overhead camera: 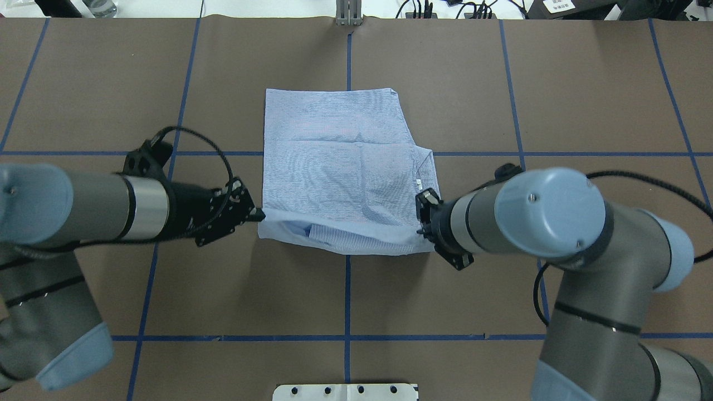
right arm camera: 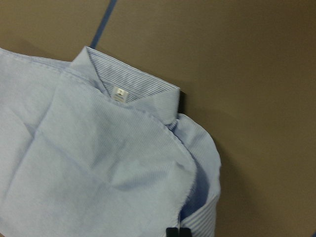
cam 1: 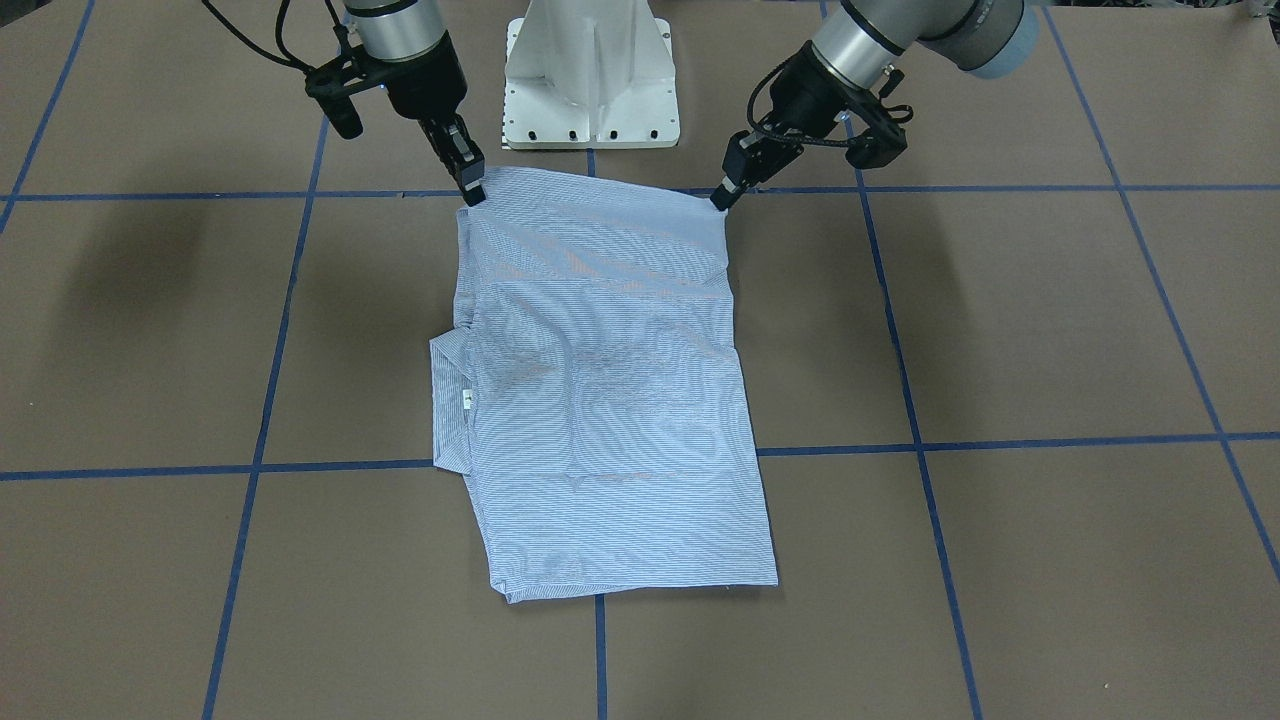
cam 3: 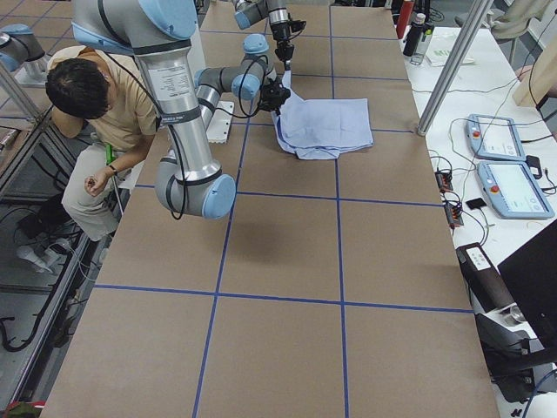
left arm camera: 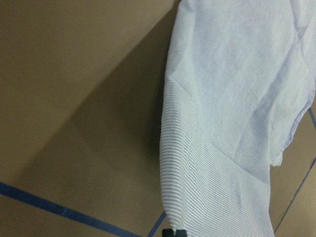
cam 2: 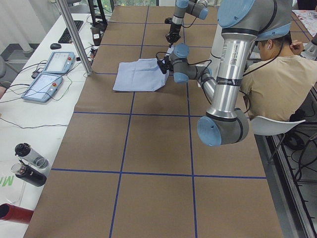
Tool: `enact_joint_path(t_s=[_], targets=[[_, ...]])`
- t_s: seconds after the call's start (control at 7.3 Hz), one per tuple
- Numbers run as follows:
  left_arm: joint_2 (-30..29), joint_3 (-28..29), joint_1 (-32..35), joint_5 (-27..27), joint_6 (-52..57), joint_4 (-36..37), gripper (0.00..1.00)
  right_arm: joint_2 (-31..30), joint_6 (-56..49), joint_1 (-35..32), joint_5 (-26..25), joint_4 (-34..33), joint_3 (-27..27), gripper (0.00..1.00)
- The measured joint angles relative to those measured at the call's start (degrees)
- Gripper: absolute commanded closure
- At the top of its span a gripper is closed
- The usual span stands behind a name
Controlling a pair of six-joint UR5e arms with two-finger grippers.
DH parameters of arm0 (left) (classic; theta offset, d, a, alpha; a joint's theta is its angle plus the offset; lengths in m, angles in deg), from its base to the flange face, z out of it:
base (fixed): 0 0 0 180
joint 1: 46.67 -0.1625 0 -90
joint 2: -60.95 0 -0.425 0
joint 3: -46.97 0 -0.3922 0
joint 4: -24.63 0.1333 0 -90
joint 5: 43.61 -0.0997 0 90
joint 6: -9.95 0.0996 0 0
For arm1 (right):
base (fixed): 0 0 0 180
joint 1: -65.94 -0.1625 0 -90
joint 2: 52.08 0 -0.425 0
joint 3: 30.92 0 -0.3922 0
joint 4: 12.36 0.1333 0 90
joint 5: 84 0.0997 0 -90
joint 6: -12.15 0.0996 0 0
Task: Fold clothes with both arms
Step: 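Lift the near half with both grippers and fold it over the far half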
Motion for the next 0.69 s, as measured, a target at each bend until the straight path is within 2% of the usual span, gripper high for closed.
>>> enact_joint_path(t_s=[0.27,0.69], targets=[[-7.04,7.14,6.54,1.9,4.45,3.72,1.0,5.55,-5.63,-7.76,5.22,0.25,-7.96,1.0],[-14.39,18.67,11.41,2.14,8.78,3.14,1.0,16.03,-12.02,-14.47,10.02,1.0,-23.63,1.0]])
